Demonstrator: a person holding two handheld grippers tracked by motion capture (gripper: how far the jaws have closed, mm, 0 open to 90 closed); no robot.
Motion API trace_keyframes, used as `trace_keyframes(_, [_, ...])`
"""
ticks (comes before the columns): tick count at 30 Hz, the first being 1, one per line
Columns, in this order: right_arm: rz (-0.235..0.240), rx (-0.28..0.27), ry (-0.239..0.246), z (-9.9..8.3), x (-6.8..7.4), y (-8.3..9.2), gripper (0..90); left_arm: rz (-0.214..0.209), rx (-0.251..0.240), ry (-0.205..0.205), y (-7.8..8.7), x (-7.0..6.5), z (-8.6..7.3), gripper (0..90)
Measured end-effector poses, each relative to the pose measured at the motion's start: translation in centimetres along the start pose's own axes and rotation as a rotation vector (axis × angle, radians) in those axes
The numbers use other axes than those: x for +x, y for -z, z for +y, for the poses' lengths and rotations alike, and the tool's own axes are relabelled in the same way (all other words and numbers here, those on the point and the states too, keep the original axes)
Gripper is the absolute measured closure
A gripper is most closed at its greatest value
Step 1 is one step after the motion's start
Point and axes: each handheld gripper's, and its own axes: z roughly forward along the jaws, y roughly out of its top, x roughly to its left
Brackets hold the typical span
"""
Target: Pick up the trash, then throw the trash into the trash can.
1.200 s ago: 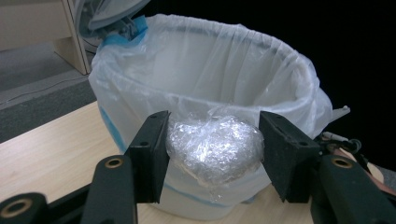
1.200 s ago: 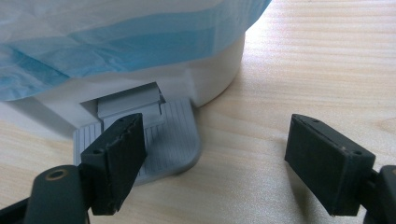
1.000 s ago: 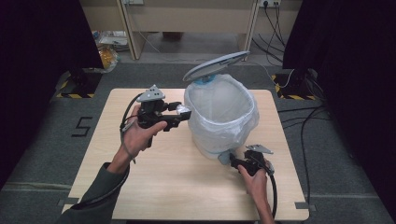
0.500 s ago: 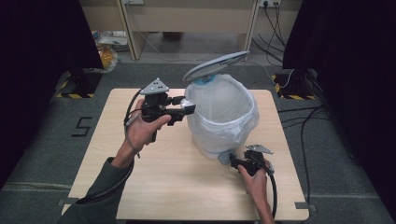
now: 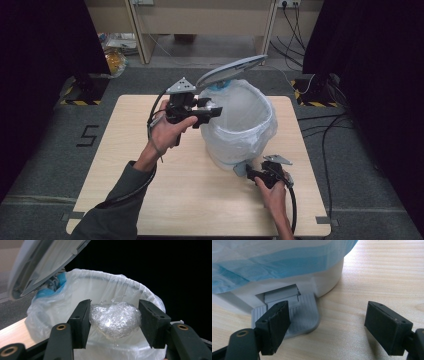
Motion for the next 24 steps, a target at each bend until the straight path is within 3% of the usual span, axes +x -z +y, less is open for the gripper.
trace_keyframes(10, [-0.003,-0.001,0.005,0.0,0.1,0.0,20.2,0.009,0.002,-0.030,-1.5,-0.8,0.6,44.8])
trace_keyframes(11, [-0.002,-0.001,0.011,0.0,0.0,0.0,20.2,0.028,0.008,-0.050,-1.9,-1.1,0.6,44.9])
trace_keyframes(16, [-0.001,0.001,0.009,-0.1,0.1,0.0,20.2,0.040,0.019,-0.066,-2.9,-1.3,0.7,44.9])
trace_keyframes(24, [0.000,-0.001,0.009,-0.1,0.1,0.0,20.2,0.042,0.030,-0.062,-4.3,-1.4,1.0,44.4])
